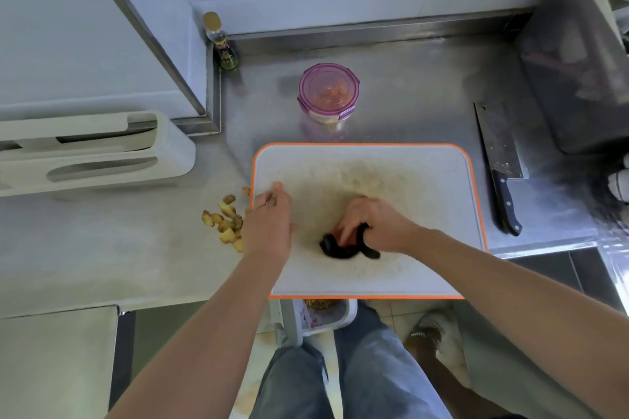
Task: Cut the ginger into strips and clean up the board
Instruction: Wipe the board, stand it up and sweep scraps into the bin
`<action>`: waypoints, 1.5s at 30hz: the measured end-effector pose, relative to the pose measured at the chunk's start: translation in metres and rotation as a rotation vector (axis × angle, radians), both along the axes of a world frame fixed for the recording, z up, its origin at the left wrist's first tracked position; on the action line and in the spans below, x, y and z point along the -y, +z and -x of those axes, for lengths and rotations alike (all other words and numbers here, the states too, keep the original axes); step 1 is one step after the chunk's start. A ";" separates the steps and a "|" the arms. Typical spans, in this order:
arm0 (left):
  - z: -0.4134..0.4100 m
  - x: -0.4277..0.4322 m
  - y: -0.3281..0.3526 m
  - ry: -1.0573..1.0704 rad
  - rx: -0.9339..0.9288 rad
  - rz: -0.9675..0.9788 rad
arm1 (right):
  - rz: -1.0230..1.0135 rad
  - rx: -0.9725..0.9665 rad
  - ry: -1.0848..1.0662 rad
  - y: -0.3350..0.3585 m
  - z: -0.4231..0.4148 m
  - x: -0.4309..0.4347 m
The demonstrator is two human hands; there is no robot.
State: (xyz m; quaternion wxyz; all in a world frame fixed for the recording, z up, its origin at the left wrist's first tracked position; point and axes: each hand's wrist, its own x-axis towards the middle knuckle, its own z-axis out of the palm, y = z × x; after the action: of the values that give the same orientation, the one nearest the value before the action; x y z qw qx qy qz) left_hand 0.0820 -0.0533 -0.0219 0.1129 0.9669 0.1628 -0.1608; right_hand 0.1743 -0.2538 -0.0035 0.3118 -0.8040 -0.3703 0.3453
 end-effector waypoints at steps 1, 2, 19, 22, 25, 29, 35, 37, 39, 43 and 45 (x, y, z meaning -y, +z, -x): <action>-0.001 0.000 -0.001 0.000 -0.013 0.006 | 0.071 -0.049 0.044 0.003 0.001 0.007; -0.001 0.000 -0.001 0.001 -0.025 0.007 | 0.116 -0.081 0.074 0.006 0.001 0.010; -0.002 0.006 0.013 -0.001 -0.027 0.021 | 0.003 0.097 -0.162 0.008 0.015 0.028; -0.002 0.005 0.008 -0.045 -0.025 -0.016 | -0.067 0.323 -0.601 0.001 -0.001 0.055; 0.003 0.011 0.010 -0.068 -0.012 -0.099 | 0.064 0.388 -0.808 -0.012 -0.007 0.079; 0.013 0.019 0.008 -0.043 -0.016 -0.104 | 0.051 0.424 -0.690 -0.014 0.038 0.055; 0.015 0.017 0.006 -0.063 -0.005 -0.057 | -0.030 0.255 -0.654 -0.006 0.051 0.056; 0.021 0.015 0.007 -0.061 0.021 -0.028 | 0.020 0.385 -0.848 -0.008 0.039 0.080; 0.028 0.016 0.007 -0.066 0.044 -0.011 | 0.168 0.474 -1.021 -0.013 0.042 0.095; 0.038 0.020 0.004 -0.100 0.037 -0.030 | 0.109 0.427 -0.948 -0.022 0.084 0.061; 0.038 0.022 0.003 -0.101 0.025 -0.036 | 0.042 0.355 -0.810 -0.023 0.104 0.039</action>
State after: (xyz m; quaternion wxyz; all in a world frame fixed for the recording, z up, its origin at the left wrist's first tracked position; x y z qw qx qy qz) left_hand 0.0441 -0.0750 -0.0186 0.0891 0.9777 0.1151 -0.1513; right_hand 0.0703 -0.2928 -0.0260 0.3371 -0.9373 -0.0660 0.0592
